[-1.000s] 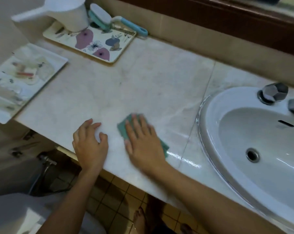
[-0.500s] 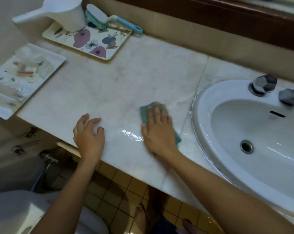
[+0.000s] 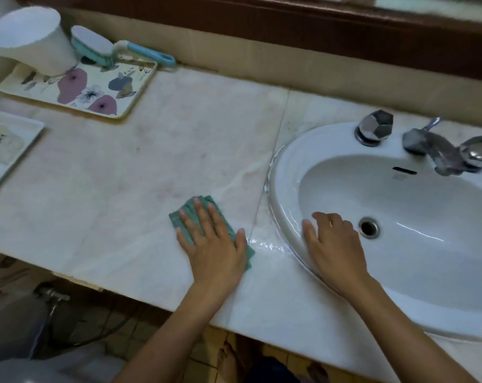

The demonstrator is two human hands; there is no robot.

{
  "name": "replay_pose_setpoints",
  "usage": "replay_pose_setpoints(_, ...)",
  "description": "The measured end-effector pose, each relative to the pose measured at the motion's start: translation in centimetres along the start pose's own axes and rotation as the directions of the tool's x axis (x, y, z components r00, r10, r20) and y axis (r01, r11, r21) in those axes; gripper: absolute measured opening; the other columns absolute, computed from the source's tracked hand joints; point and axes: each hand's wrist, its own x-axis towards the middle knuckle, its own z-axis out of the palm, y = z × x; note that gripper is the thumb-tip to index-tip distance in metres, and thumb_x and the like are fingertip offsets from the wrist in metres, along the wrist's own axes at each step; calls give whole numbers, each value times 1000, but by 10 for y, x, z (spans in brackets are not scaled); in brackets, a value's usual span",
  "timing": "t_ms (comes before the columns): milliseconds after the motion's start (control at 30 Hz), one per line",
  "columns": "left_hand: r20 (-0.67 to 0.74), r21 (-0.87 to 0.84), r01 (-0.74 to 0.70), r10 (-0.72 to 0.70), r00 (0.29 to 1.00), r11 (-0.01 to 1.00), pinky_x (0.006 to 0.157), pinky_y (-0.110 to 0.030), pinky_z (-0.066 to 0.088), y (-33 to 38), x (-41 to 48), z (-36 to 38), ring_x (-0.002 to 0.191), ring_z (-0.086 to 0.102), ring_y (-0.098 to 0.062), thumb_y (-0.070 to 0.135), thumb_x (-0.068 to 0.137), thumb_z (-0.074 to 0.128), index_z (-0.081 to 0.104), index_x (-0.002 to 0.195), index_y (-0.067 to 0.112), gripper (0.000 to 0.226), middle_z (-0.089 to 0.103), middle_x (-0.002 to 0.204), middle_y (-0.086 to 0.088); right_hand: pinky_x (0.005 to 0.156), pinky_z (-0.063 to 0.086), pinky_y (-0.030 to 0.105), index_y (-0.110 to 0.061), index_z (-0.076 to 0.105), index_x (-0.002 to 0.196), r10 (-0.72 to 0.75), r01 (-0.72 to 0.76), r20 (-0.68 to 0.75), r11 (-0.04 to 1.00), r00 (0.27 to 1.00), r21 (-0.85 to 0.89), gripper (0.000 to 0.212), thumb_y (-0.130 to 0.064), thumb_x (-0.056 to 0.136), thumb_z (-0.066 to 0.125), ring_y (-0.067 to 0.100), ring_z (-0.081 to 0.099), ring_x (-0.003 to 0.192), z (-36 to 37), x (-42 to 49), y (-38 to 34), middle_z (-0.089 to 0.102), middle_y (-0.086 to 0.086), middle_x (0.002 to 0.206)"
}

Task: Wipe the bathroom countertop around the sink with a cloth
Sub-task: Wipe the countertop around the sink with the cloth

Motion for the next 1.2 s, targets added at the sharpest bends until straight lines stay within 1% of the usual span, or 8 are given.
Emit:
replay_pose_setpoints(267,110,145,-700,691,714,699,119,-43,1,8,89,-19,148,-13,-21,49,98,14,-5,154,17,67,-8,162,2,56,44,38,-14,55,74,-7,2,-47,994,999,-108,59,-48,91,10,30,52,68,11,-3,0,58,5,67)
replay_pose_setpoints(333,94,102,-699,693,715,707,119,-42,4,21,139,-28,149,-8,-17,46,98,14,-4,155,21,64,-4,163,5,51,38,34,-15,53,72,-9,2,-50,992,999,-123,56,-48,91,12,29,51,63,12,-2,-1,56,5,65)
replay_pose_setpoints(467,-42,73,-398,401,915,915,118,-45,6,66,223,-39,149,0,-23,41,100,15,6,155,21,60,0,163,3,48,28,31,-17,44,67,-33,21,-95,992,995,-121,49,-47,92,14,29,43,54,12,-3,-1,53,4,61)
replay_pose_setpoints(567,-52,33,-269,270,961,963,119,-45,3,83,219,-31,149,-3,-23,42,100,13,4,155,20,60,-1,163,2,47,28,31,-18,41,65,-42,32,-122,996,992,-85,46,-47,91,17,27,39,53,13,-3,3,51,3,59)
replay_pose_setpoints(833,-65,-63,-264,260,963,963,119,-44,2,53,9,4,149,-11,-19,41,99,20,1,155,18,63,-6,163,1,50,40,33,-16,50,69,-37,28,-82,994,996,-105,57,-48,92,10,28,49,58,13,0,5,55,4,65)
replay_pose_setpoints(933,30,-32,-403,404,914,914,118,-43,1,31,-60,12,149,-8,-20,43,98,27,3,155,21,66,-4,163,3,57,46,36,-15,52,71,-4,-2,-68,997,998,-83,55,-49,94,16,29,52,65,11,-2,4,57,5,70)
replay_pose_setpoints(1067,152,36,-610,599,786,792,115,-45,12,-42,-51,-9,150,-3,-18,46,99,32,8,155,22,66,-1,163,7,63,48,40,-13,52,76,56,-59,-59,997,997,-43,47,-45,94,22,32,53,69,7,-4,-3,57,7,74)
replay_pose_setpoints(1200,130,109,-610,597,792,785,117,-46,17,-100,20,-37,150,-4,-16,47,99,28,7,155,22,65,-1,163,8,66,41,38,-10,50,93,61,-62,-72,998,996,-11,42,-47,94,29,33,52,86,12,9,-32,55,8,91)
